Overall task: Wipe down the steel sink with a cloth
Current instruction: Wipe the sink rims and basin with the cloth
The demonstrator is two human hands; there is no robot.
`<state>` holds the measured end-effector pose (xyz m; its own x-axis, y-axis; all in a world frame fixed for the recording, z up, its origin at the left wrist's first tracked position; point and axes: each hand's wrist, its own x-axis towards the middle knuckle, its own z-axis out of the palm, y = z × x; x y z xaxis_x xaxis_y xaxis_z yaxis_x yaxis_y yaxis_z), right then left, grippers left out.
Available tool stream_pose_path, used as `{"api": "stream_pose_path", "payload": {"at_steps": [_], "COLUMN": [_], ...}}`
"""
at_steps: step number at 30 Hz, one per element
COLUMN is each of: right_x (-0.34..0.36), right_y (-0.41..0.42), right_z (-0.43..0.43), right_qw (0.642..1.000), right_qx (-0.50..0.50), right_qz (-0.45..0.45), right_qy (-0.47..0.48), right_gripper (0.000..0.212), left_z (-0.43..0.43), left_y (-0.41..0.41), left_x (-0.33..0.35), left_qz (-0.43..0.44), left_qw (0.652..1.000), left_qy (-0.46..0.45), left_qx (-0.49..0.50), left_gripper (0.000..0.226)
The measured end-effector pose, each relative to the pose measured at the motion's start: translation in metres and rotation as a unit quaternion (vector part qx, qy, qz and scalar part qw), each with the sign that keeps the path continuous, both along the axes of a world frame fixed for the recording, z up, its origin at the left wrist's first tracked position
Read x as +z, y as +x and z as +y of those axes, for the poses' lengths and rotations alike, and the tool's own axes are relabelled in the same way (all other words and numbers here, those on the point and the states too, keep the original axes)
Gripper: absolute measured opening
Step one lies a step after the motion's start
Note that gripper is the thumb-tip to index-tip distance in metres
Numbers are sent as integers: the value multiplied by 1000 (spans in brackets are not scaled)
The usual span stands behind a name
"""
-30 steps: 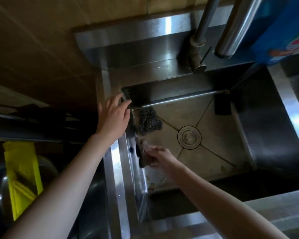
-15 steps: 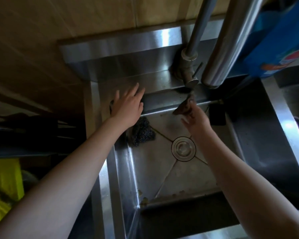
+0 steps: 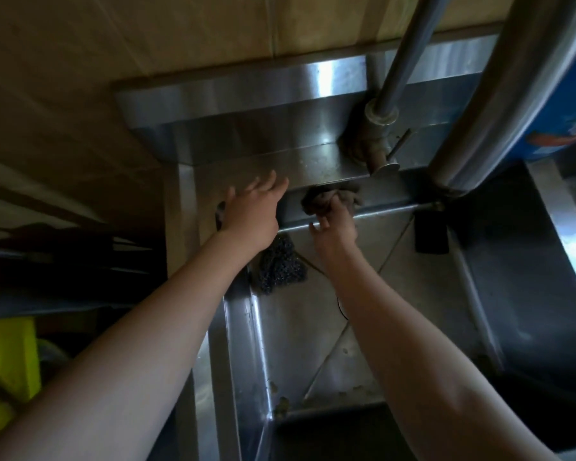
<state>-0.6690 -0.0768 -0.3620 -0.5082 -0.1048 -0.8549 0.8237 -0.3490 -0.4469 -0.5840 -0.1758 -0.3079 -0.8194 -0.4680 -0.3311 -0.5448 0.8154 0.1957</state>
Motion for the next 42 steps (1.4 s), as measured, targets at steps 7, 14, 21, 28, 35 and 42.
{"api": "stream_pose_path", "payload": {"at_steps": [7,14,21,28,35,42], "right_x": [-3,7,16,-8,-37,-45], "right_y": [37,-45,-89,-23,-14,-130], "right_z": [-35,34,81,18,5,98], "right_qw": [995,988,992,999,995,984], "right_qx": [78,-3,-29,17,85,66], "right_qz": [-48,35,65,-13,-21,133], "right_qy": [-46,-152,-106,-38,-56,97], "right_gripper": [23,16,20,36,11,11], "left_z": [1,0,3,7,6,10], "left_y": [-2,-2,-5,-5,-4,-3], "left_x": [-2,2,2,-3,-6,-7], "left_qz": [-11,-23,-24,-13,9,23], "left_qw": [1000,1000,1000,999,998,997], "left_qy": [-20,-10,-12,-24,-47,-50], "left_qx": [4,1,13,22,30,54], "left_gripper": [78,79,79,81,76,65]}}
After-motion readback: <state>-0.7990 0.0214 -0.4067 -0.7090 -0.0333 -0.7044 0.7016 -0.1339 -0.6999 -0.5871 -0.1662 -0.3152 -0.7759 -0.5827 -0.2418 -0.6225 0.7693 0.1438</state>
